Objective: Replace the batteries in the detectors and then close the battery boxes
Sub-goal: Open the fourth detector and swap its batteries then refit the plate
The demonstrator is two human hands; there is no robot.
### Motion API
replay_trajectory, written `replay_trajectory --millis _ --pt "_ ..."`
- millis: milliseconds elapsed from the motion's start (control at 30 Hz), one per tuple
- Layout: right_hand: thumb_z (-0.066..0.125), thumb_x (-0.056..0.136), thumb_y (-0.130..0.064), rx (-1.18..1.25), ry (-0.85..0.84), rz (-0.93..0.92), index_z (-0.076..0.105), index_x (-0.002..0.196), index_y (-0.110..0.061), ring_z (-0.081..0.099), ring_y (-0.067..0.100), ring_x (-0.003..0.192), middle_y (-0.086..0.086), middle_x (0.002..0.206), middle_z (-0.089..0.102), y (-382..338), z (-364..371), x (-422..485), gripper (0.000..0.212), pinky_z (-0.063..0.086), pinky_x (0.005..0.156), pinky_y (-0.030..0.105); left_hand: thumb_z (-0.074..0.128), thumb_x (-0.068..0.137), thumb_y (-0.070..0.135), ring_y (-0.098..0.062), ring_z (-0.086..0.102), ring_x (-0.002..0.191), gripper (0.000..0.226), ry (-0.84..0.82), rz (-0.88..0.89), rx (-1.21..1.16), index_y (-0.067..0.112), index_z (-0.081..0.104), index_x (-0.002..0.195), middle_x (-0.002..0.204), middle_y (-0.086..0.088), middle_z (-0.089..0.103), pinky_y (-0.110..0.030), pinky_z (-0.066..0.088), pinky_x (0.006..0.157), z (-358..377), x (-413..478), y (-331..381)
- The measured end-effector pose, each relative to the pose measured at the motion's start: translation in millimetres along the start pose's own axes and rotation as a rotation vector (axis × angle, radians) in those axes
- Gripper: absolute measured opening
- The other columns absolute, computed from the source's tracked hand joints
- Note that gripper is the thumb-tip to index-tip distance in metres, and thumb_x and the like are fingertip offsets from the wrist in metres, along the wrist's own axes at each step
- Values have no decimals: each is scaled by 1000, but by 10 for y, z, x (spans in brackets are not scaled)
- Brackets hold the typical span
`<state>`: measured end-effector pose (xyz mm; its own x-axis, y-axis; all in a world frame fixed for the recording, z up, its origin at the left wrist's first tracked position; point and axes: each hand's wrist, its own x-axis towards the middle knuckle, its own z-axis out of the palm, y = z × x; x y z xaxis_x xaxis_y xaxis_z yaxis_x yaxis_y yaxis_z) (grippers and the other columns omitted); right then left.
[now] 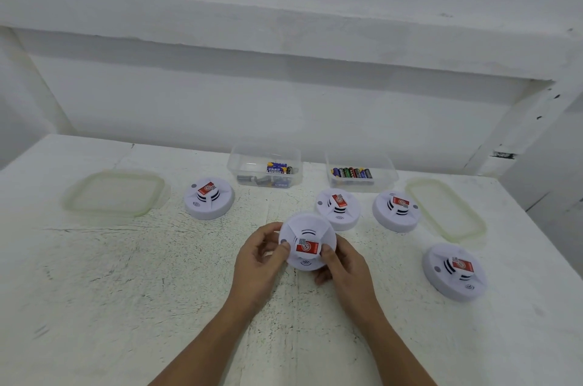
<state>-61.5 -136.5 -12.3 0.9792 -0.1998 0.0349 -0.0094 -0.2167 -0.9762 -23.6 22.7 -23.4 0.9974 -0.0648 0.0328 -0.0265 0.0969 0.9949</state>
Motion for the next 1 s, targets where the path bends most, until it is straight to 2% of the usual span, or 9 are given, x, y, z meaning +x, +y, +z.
replay_trajectory --millis 133,200,267,367,467,600,733,867,1000 --pt "45 93 -43 -113 1 -40 60 113 -37 62 10 58 -5 80 69 22 60 -2 26 49 57 17 67 88 20 -14 63 103 30 88 67 66 28 65 117 107 -1 64 -30 55 84 -9 -3 -30" --pt "43 92 -54 -159 12 -69 60 111 -40 61 11 65 -5 83 64 34 110 16 29 49 58 19 65 89 17 -7 62 102 29 144 76 70 28 65 116 105 2 62 -24 54 81 -7 1 -19" --pt "41 91 -59 -237 20 -91 57 114 -43 58 9 75 -10 89 60 44 160 67 32 48 65 20 65 89 16 -4 62 98 25 210 64 57 26 65 112 104 5 65 -21 54 76 -3 14 5" --pt "41 92 -53 -310 -2 -87 49 129 -37 57 -1 94 -17 110 61 30 258 259 41 45 77 10 67 88 16 -2 63 91 15 294 75 60 23 64 102 97 9 69 -14 52 71 -31 119 47" --pt "39 93 -58 -337 -47 -101 39 141 -31 55 0 113 -17 129 56 25 398 494 56 50 92 26 67 88 17 3 63 87 10 352 94 132 24 63 94 91 11 69 -8 48 72 -100 296 102" --pt "41 96 -48 -419 -30 -123 41 137 -33 56 4 109 -15 122 60 -27 591 729 43 50 88 30 64 90 18 3 62 89 10 371 64 207 20 62 99 94 8 68 -3 43 70 -211 552 141" --pt "40 98 -40 -558 15 -43 52 122 -23 58 13 95 -3 110 65 -81 681 885 32 50 81 35 58 91 10 -6 61 96 25 259 22 261 18 57 115 105 5 64 -8 47 69 -273 706 139" --pt "36 99 -40 -620 16 19 52 122 -19 59 19 96 2 108 66 -100 709 952 36 50 83 39 60 86 -2 4 58 95 31 170 78 319 13 58 113 109 0 63 -3 46 70 -301 726 81" --pt "30 101 -38 -737 27 74 43 131 -14 60 24 100 8 109 65 -101 742 1003 41 49 81 38 64 86 9 -4 62 92 30 141 98 451 12 65 116 111 -1 67 -10 48 79 -332 779 4"
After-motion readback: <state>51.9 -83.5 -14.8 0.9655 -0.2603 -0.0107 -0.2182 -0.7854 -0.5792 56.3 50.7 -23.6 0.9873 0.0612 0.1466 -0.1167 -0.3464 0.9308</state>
